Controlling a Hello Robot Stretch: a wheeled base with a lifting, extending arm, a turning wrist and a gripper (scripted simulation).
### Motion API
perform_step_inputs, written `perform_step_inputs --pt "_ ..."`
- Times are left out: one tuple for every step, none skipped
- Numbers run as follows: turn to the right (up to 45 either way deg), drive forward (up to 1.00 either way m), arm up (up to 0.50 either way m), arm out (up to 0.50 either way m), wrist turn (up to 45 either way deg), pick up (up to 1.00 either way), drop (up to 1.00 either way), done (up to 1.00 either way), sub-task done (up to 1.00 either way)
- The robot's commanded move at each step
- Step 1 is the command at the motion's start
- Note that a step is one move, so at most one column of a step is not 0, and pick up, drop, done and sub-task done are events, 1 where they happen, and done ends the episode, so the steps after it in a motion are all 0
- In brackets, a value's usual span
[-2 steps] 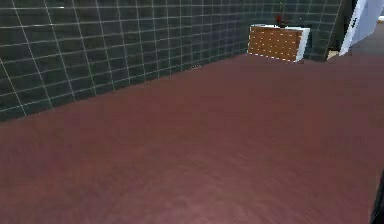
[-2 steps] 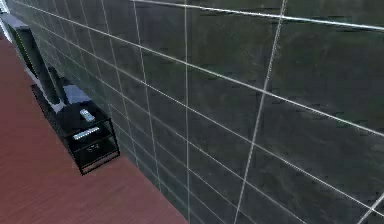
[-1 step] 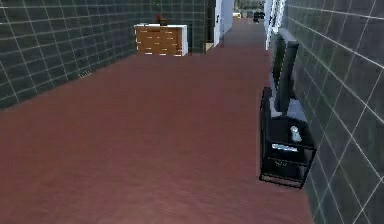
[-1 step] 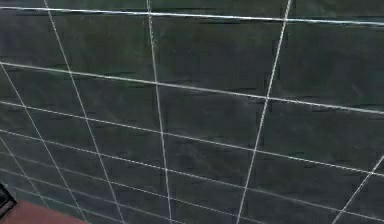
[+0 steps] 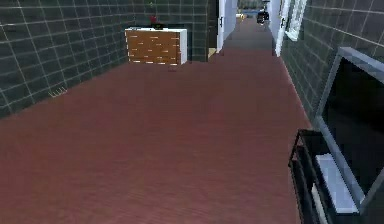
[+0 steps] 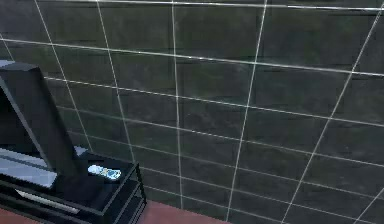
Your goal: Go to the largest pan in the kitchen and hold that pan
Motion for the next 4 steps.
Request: perform_step_inputs --pt "0.0 0.3 0.0 0.0 0.0 0.0 0.0 0.0 0.0" --pt "9.0 0.0 0.0 0.0 0.0 0.0 0.0 0.0 0.0" --pt "0.0 1.0 0.0 0.0 0.0 0.0 0.0 0.0 0.0" --pt "0.0 1.0 0.0 0.0 0.0 0.0 0.0 0.0 0.0"
